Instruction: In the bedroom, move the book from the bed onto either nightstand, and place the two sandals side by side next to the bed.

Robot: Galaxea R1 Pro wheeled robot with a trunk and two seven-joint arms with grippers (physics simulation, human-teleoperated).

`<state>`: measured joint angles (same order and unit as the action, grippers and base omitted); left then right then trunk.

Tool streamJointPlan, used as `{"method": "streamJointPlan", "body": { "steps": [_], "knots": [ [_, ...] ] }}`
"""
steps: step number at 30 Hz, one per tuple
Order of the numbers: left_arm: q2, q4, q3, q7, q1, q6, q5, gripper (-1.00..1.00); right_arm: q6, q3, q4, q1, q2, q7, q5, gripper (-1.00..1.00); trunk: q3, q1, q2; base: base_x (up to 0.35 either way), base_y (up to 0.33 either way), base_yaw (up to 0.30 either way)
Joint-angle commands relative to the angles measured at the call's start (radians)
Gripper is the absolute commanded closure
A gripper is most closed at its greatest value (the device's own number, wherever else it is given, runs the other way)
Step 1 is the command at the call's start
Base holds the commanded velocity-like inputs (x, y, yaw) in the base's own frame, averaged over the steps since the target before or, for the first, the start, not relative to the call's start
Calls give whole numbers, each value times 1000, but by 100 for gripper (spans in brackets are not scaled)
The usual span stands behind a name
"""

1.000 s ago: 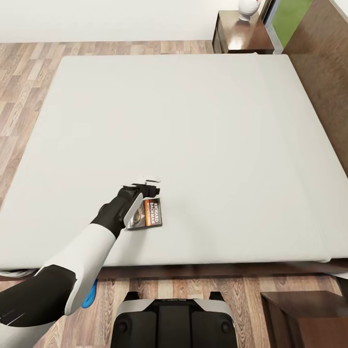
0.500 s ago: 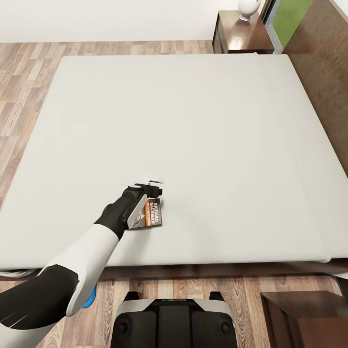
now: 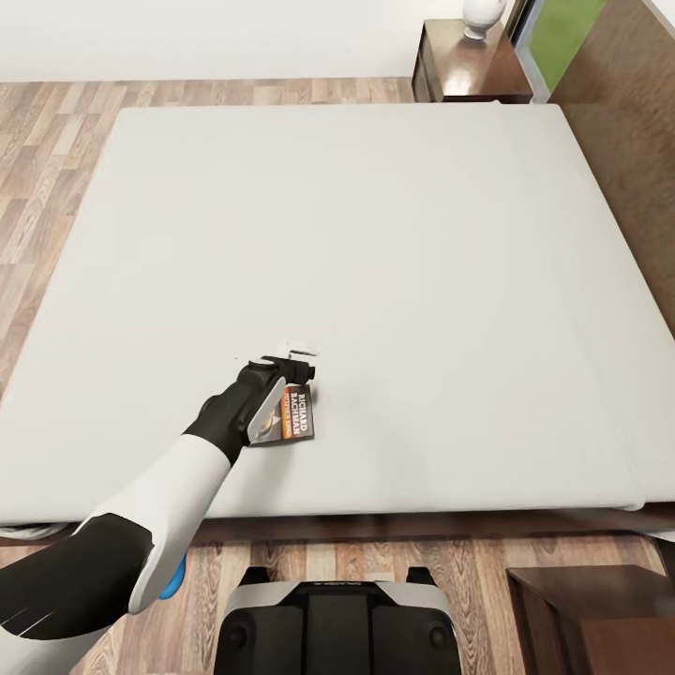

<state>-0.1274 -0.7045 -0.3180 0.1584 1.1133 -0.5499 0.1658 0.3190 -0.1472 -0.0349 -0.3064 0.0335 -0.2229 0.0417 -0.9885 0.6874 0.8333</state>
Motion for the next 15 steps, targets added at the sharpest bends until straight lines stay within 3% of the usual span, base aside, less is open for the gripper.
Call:
{"method": "streamJointPlan", "body": {
  "steps": [1, 11, 15],
  "knots": [
    [1, -1, -4, 9, 0, -4, 11, -100, 5, -8, 1, 0, 0, -3, 4, -100, 0, 0, 1, 0, 0, 0],
    [3, 0, -4, 9, 0, -4, 11, -100, 5, -8, 1, 0, 1, -3, 4, -100, 0, 0, 1, 0, 0, 0],
    [4, 1, -4, 9, 0, -4, 10, -100, 5, -8, 1, 0, 2, -3, 4, -100, -13, 16, 29, 0, 0, 0]
  ]
}}
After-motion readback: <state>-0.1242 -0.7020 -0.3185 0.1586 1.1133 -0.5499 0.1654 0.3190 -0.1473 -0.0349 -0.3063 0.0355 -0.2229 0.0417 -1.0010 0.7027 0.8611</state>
